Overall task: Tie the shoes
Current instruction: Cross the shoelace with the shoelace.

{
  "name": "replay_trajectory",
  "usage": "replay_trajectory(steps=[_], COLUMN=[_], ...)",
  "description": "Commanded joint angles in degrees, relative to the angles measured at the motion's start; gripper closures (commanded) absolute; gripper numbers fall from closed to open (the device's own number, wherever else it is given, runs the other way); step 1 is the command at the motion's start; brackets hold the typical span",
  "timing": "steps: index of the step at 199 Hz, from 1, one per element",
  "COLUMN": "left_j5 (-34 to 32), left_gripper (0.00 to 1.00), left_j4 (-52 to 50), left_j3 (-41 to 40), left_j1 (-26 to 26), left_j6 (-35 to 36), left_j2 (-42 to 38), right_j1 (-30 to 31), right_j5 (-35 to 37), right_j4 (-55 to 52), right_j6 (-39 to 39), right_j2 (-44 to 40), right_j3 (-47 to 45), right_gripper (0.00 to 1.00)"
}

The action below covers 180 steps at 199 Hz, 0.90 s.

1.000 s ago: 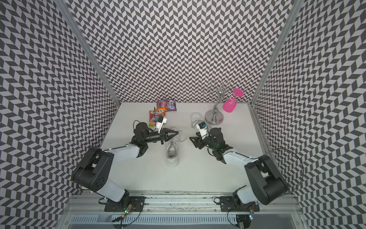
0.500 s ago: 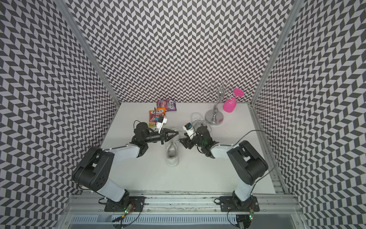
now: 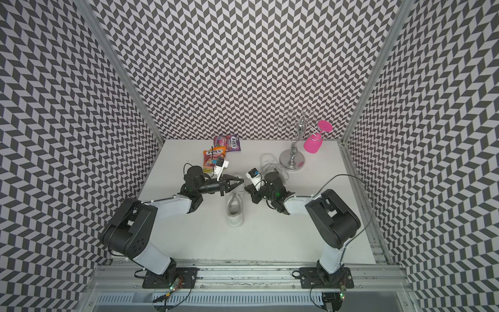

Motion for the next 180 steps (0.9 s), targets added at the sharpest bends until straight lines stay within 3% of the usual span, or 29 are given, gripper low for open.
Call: replay_trajectory(steps=[1,40,78,130,180], left_j5=[-0.57,-1.55,-2.35,-3.97,-5.39], left_gripper=[0.96,0.98,0.98,0.98,0.98], left_j4=[-0.80,-1.81,-2.57,-4.80,-5.59], left_j3=[2.53,4.07,4.65,5.90,6.79], left_j1=[0.21,0.51,0.98,1.17,1.24], left_j6=[0.19,0.23,0.55,1.98,2.75], left_j2=[2.09,4.51,5.53,6.39,7.51], right_j1=[-0.90,-1.30,-1.21,-1.15,-1.15], right_j5=[3.14,2.04,-0.04,-6.44,-12.29], right_j4=[-3.16,-18.60,-26.07,-31.05,-28.82], right_j6=[0.03,-0.42,1.45,2.43,6.58], right_j2=[-7.24,-13.13,-16.77,-17.66,-18.23], right_j3=[-0.72,4.15,9.87,16.94,19.67], right_gripper=[1.00,1.00,1.00,1.00,1.00])
